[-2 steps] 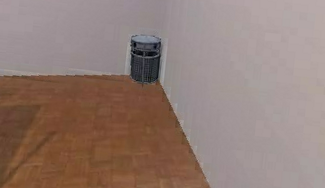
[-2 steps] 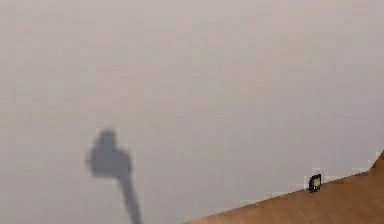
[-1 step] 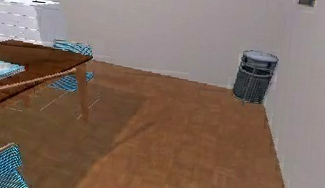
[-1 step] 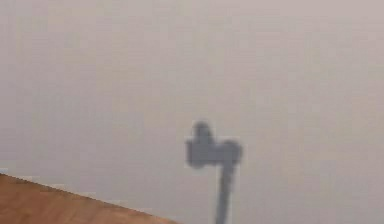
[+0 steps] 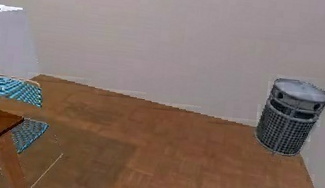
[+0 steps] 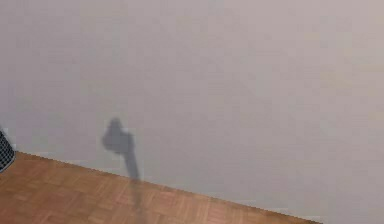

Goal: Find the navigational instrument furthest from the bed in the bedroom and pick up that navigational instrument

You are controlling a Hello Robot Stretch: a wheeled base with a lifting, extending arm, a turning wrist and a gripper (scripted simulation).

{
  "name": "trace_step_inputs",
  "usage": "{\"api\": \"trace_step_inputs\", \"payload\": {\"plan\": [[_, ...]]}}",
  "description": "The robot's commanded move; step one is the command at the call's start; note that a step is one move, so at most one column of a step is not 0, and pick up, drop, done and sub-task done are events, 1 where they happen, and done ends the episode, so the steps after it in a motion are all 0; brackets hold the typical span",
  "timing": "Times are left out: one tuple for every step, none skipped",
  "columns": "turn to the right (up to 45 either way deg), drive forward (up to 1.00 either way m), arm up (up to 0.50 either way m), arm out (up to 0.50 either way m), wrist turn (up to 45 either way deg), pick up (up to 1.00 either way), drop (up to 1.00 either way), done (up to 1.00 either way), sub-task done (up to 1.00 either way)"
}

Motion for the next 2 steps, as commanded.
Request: {"api": "trace_step_inputs", "payload": {"plan": [[-3.0, 0.00, 0.00, 0.00, 0.0, 0.00, 0.00, 0.00, 0.00], [0.0, 0.75, 0.00, 0.00, 0.0, 0.00, 0.00, 0.00, 0.00]]}}
